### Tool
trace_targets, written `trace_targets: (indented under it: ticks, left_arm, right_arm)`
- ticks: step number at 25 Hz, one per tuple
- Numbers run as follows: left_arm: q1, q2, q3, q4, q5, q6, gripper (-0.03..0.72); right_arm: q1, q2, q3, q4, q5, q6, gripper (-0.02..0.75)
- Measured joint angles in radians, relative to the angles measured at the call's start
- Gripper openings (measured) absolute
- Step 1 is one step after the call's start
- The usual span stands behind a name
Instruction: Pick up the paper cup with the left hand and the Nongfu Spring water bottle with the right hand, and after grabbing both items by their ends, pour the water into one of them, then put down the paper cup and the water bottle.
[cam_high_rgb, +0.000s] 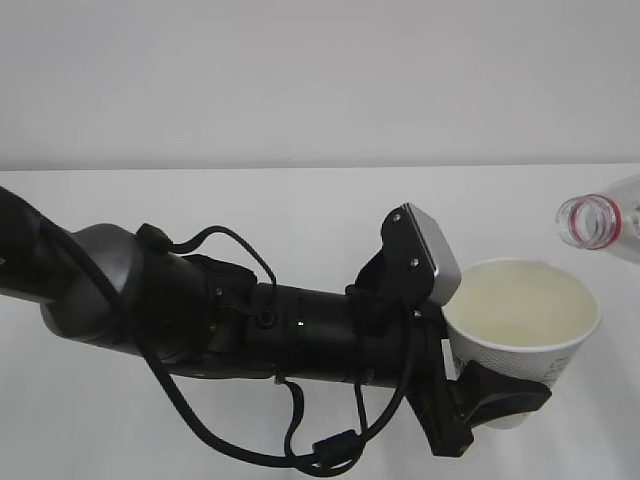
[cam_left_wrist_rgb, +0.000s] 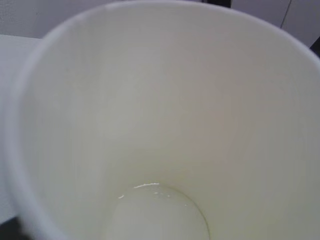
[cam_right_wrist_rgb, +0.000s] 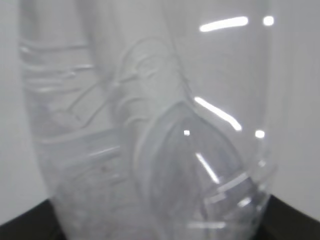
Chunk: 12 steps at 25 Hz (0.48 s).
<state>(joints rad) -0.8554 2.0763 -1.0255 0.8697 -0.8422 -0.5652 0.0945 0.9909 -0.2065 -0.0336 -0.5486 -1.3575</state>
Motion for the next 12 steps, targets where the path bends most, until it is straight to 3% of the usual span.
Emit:
trace_targets:
  ticks: [12]
  left_arm:
    - [0.000,0.000,0.000,0.000,0.000,0.000,0.513]
  right_arm:
    - [0.000,0.000,0.000,0.006,0.000,-0.066,0.452]
